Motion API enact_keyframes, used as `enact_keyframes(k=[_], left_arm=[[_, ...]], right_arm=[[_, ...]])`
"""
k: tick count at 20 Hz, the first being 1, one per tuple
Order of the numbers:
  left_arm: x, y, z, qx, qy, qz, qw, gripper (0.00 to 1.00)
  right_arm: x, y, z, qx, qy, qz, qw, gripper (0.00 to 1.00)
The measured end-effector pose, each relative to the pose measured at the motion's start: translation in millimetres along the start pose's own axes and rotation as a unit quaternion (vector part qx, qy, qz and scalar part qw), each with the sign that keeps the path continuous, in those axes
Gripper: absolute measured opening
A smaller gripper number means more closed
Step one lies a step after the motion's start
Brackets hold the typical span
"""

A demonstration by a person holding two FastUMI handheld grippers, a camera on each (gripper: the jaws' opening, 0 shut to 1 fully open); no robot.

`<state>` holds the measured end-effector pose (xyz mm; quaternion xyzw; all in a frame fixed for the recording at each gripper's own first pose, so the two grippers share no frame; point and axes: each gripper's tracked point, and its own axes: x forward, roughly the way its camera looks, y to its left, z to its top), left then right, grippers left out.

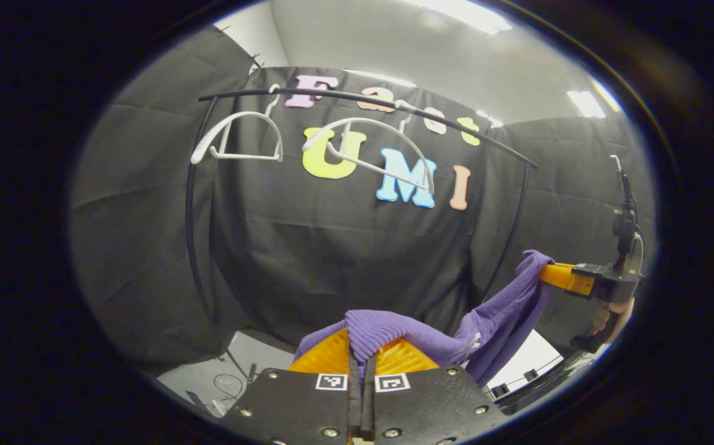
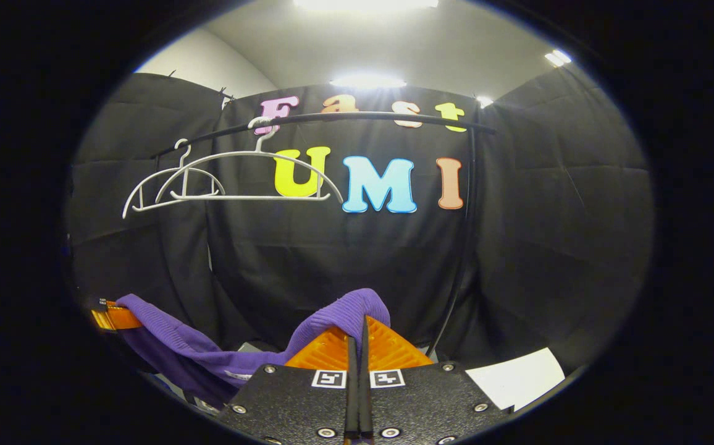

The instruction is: Grasp the clothes on the hanger with both hands and then place them into the laundry hamper below.

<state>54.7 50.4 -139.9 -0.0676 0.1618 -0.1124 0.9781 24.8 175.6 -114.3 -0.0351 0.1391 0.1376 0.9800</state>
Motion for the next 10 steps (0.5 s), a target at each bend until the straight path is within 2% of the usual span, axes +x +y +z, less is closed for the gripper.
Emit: enact_keyframes(k=[3, 6, 7, 8, 10], left_arm=[[16, -4, -28, -0.008, 0.027, 0.005, 1.0, 0.0], [25, 0, -63, -0.009, 0.065, 0.013, 0.998, 0.01], [27, 1, -76, -0.007, 0.076, 0.015, 0.997, 0.06], [29, 4, -87, -0.006, 0.086, 0.019, 0.996, 0.01], [33, 9, -111, -0.005, 0.109, 0.025, 0.994, 0.01]], right_arm=[[0, 11, -37, 0.01, 0.041, 0.018, 0.999, 0.0], [-1, 16, -76, 0.034, 0.085, 0.026, 0.995, 0.0], [-1, 19, -92, 0.041, 0.106, 0.03, 0.993, 0.0], [-1, 21, -105, 0.046, 0.125, 0.032, 0.991, 0.0], [-4, 29, -125, 0.045, 0.148, 0.042, 0.987, 0.0]])
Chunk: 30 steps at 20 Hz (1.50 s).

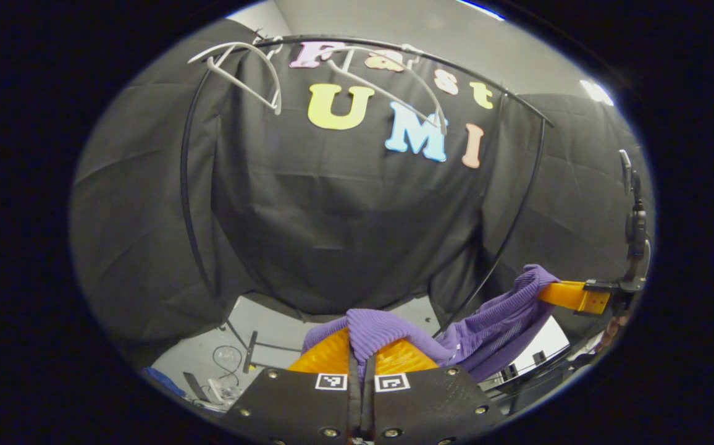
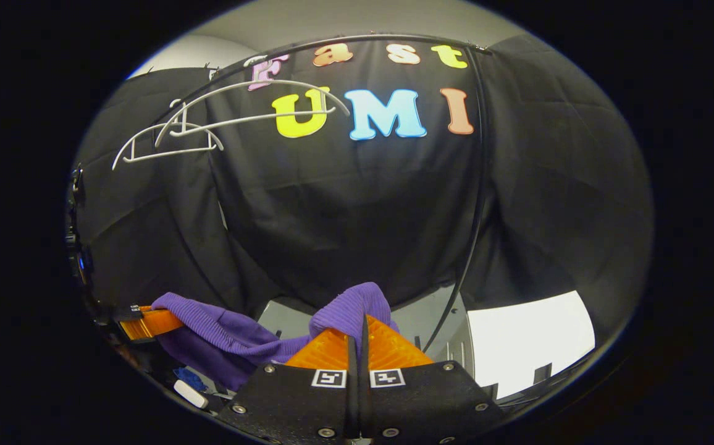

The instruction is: Grasp the clothes on the hanger with both hands and then place them into the laundry hamper below.

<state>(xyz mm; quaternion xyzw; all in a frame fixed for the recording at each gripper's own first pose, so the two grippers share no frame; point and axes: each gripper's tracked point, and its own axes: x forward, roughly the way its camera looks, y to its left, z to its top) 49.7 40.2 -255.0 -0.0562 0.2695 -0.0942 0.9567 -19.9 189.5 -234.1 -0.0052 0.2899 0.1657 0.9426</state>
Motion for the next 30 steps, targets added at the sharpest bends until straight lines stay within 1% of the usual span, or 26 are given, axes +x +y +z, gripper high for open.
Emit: enact_keyframes(k=[2, 4, 8, 9, 10, 13, 17, 19, 20, 21, 22, 23, 24, 26, 28, 29, 30], left_arm=[[11, 6, -18, 0.004, 0.023, 0.001, 1.0, 0.01], [24, 12, -39, 0.019, 0.046, 0.003, 0.999, 0.01], [56, 21, -74, 0.037, 0.086, -0.007, 0.996, 0.01], [62, 24, -82, 0.041, 0.092, -0.01, 0.995, 0.06], [67, 25, -88, 0.043, 0.097, -0.012, 0.994, 0.01], [78, 29, -96, 0.046, 0.11, -0.013, 0.993, 0.01], [86, 30, -108, 0.033, 0.122, -0.012, 0.992, 0.01], [87, 35, -113, 0.023, 0.13, 0.0, 0.991, 0.01], [88, 37, -117, 0.01, 0.132, 0.004, 0.991, 0.01], [88, 37, -120, -0.003, 0.136, 0.007, 0.991, 0.06], [88, 38, -122, -0.011, 0.141, 0.01, 0.99, 0.06], [86, 39, -123, -0.012, 0.145, 0.014, 0.989, 0.06], [85, 41, -123, -0.009, 0.147, 0.015, 0.989, 0.01], [84, 41, -122, 0.002, 0.148, 0.014, 0.989, 0.0], [83, 42, -124, 0.005, 0.147, 0.013, 0.989, 0.01], [81, 42, -127, 0.006, 0.147, 0.013, 0.989, 0.06], [80, 43, -127, 0.006, 0.147, 0.016, 0.989, 0.01]], right_arm=[[8, 6, -21, -0.003, 0.023, 0.006, 1.0, 0.0], [19, 11, -43, 0.009, 0.043, 0.009, 0.999, 0.0], [44, 14, -85, 0.036, 0.092, 0.0, 0.995, 0.0], [48, 14, -95, 0.038, 0.101, -0.002, 0.994, 0.0], [51, 14, -102, 0.038, 0.107, -0.006, 0.994, 0.0], [65, 12, -116, 0.044, 0.128, -0.016, 0.991, 0.0], [76, 6, -124, 0.055, 0.15, -0.03, 0.987, 0.0], [79, 6, -126, 0.057, 0.156, -0.033, 0.986, 0.0], [78, 6, -126, 0.056, 0.158, -0.033, 0.985, 0.0], [74, 7, -130, 0.056, 0.16, -0.034, 0.985, 0.0], [73, 6, -131, 0.056, 0.16, -0.034, 0.985, 0.0], [71, 7, -133, 0.055, 0.161, -0.034, 0.985, 0.0], [70, 7, -134, 0.055, 0.162, -0.034, 0.985, 0.0], [68, 9, -136, 0.055, 0.165, -0.034, 0.984, 0.0], [66, 10, -138, 0.055, 0.167, -0.034, 0.984, 0.0], [65, 10, -141, 0.056, 0.17, -0.036, 0.983, 0.0], [65, 11, -142, 0.057, 0.175, -0.037, 0.982, 0.01]])
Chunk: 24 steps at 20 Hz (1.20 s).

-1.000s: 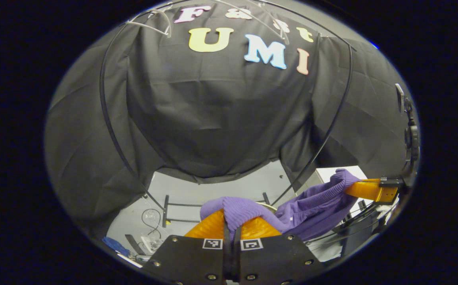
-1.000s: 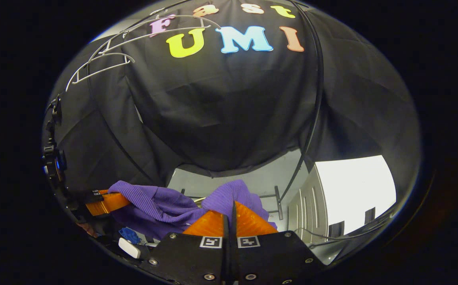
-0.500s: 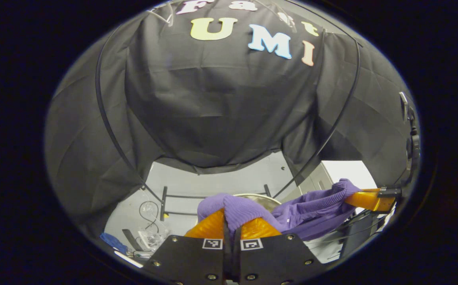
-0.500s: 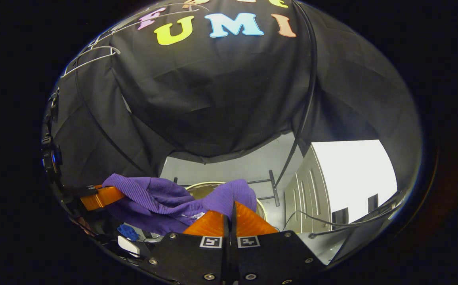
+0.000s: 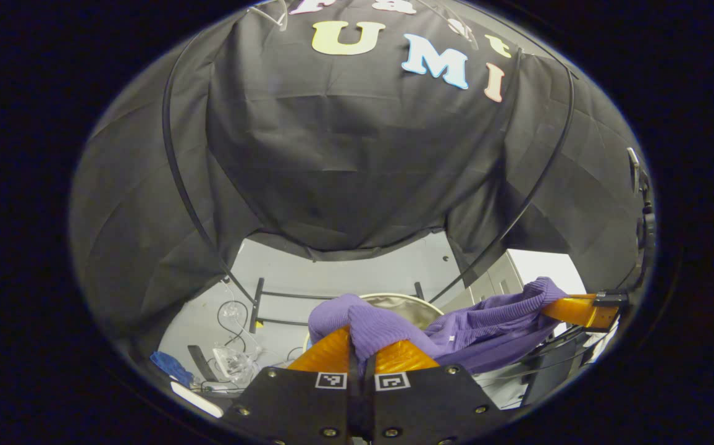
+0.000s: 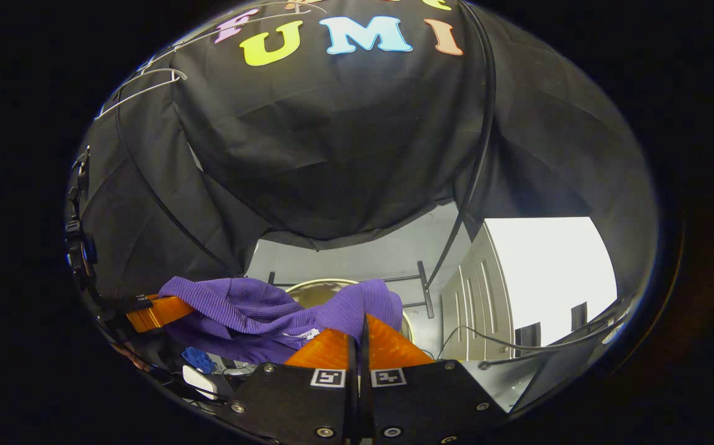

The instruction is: Grasp the clothes on the hanger with both hands and then place them into the laundry hamper below.

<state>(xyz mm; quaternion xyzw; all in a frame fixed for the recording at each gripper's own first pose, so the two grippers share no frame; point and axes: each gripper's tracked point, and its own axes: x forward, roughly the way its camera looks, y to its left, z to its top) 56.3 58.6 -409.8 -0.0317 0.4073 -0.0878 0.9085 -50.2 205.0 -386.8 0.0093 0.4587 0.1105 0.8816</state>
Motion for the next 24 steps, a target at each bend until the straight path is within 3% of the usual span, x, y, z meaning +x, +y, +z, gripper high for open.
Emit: enact_keyframes(k=[3, 6, 7, 8, 11, 12, 13, 16, 18, 20, 24], left_arm=[[-4, 3, -4, -0.004, -0.003, 0.008, 1.0, 0.02], [-12, 14, 1, 0.002, -0.008, 0.029, 1.0, 0.14], [-16, 11, 1, -0.003, -0.013, 0.022, 1.0, 0.3], [-21, 10, 5, -0.005, -0.02, 0.02, 1.0, 0.46], [-37, 21, 16, 0.004, -0.036, 0.037, 0.999, 0.95], [-45, 24, 22, 0.009, -0.045, 0.043, 0.998, 0.99], [-54, 25, 31, 0.015, -0.057, 0.046, 0.997, 0.95], [-97, 30, 77, 0.038, -0.128, 0.063, 0.989, 0.99], [-129, 25, 109, 0.056, -0.176, 0.066, 0.981, 0.95], [-159, 16, 140, 0.068, -0.226, 0.063, 0.97, 1.0], [-213, 1, 199, 0.074, -0.304, 0.059, 0.948, 0.99]], right_arm=[[-2, 2, -2, 0.004, 0.006, -0.002, 1.0, 0.03], [-4, 5, -8, 0.021, 0.023, 0.011, 0.999, 0.1], [-6, 8, -6, 0.031, 0.02, 0.023, 0.999, 0.13], [-11, 12, -2, 0.038, 0.015, 0.032, 0.999, 0.27], [-22, 12, 9, 0.037, -0.008, 0.026, 0.999, 0.79], [-26, 10, 14, 0.035, -0.02, 0.02, 0.999, 0.96], [-32, 8, 19, 0.033, -0.032, 0.017, 0.999, 0.96], [-61, 4, 53, 0.028, -0.092, 0.007, 0.995, 0.95], [-84, -4, 82, 0.02, -0.149, -0.006, 0.989, 0.95], [-110, -15, 112, 0.013, -0.204, -0.023, 0.979, 0.95], [-161, -25, 169, 0.003, -0.309, -0.044, 0.95, 0.95]])
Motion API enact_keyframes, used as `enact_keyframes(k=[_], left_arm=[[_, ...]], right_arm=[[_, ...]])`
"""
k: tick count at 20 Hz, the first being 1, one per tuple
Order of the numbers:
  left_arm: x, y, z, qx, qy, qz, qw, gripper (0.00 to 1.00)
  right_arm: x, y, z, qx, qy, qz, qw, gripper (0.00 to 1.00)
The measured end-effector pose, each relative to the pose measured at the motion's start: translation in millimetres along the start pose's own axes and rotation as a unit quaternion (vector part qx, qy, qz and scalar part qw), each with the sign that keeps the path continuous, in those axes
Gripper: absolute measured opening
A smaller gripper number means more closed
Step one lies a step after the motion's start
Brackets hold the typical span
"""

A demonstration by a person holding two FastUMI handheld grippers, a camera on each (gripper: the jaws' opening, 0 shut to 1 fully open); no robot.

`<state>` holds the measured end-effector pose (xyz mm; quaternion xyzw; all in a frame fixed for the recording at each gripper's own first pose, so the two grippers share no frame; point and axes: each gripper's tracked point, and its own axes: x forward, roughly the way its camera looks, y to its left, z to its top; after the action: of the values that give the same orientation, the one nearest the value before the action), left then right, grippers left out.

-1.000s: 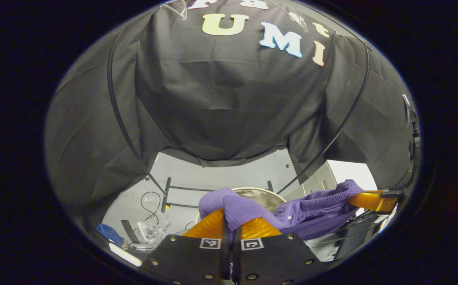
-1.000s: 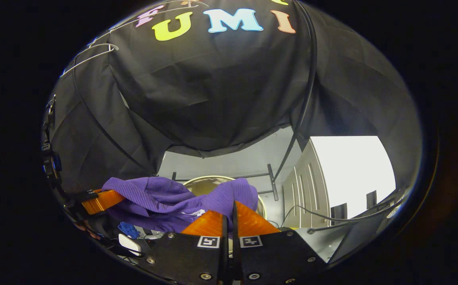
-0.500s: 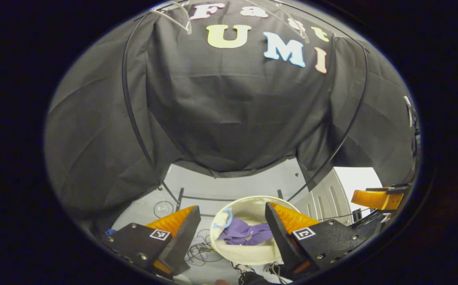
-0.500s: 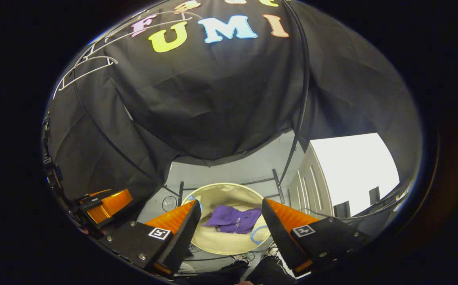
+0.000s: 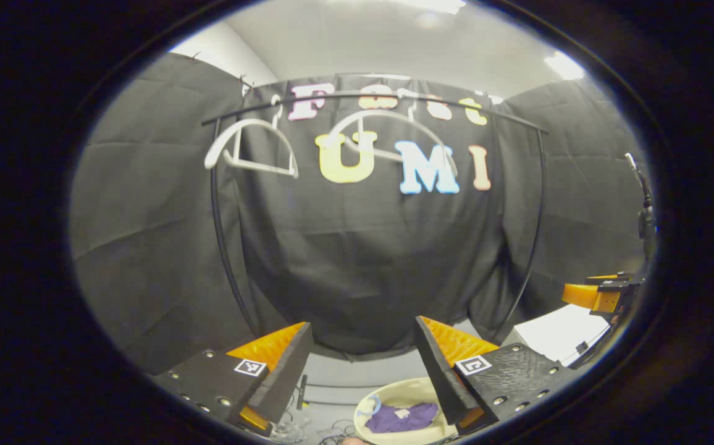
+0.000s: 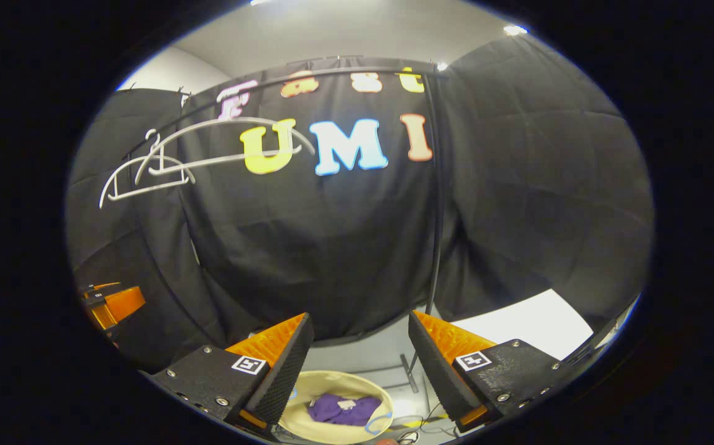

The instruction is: Grasp the clothes on the hanger with both hands and then place them into the laundry hamper below.

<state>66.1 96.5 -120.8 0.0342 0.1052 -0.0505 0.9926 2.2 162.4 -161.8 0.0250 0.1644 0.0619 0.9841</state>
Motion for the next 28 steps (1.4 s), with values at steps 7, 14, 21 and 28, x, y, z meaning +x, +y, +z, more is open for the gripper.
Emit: enact_keyframes(k=[7, 14, 21, 28], left_arm=[[-30, 25, 105, -0.017, -0.086, 0.008, 0.996, 0.99], [-46, 51, 147, -0.008, -0.149, 0.041, 0.988, 0.99], [-49, 34, 116, -0.002, -0.117, 0.026, 0.993, 0.99], [-43, 36, 105, -0.017, -0.104, 0.025, 0.994, 0.89]], right_arm=[[-26, -7, 94, -0.041, -0.121, -0.009, 0.992, 0.91], [-66, -21, 100, -0.013, -0.136, -0.005, 0.991, 0.95], [-75, -49, 114, 0.004, -0.159, -0.045, 0.986, 0.91], [-74, -37, 110, -0.014, -0.153, -0.03, 0.988, 0.95]])
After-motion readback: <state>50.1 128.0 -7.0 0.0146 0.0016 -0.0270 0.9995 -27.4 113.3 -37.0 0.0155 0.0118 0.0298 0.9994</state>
